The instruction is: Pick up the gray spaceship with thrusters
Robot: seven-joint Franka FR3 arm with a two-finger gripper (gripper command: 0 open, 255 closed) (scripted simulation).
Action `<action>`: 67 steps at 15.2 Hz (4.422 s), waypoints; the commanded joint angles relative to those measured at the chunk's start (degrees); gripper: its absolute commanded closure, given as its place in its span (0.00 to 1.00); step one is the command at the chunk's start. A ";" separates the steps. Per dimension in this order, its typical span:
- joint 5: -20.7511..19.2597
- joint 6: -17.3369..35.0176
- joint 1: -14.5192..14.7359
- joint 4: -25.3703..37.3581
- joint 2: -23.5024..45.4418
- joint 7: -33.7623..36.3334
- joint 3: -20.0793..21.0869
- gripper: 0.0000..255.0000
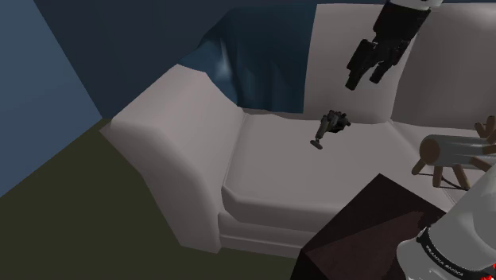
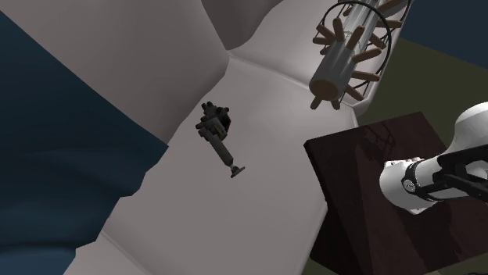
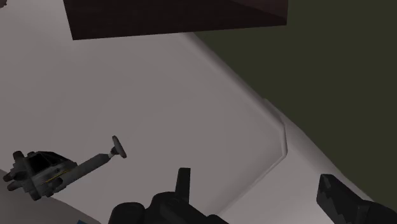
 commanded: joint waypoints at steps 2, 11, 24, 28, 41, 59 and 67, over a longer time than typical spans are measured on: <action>-0.08 1.95 -0.61 -0.73 1.12 0.75 0.00 0.00; -0.95 19.07 -6.10 -4.41 13.65 7.62 -0.29 0.00; -2.70 40.10 -13.23 -1.29 36.75 18.07 -2.20 0.00; -3.04 45.19 -14.93 1.35 44.23 21.20 -3.37 0.00; 0.04 56.73 -19.63 14.07 68.00 28.85 -7.91 0.00; 3.24 63.10 -22.59 20.35 80.65 29.94 -7.86 1.00; 3.00 62.05 -22.28 20.13 79.39 30.22 -8.15 1.00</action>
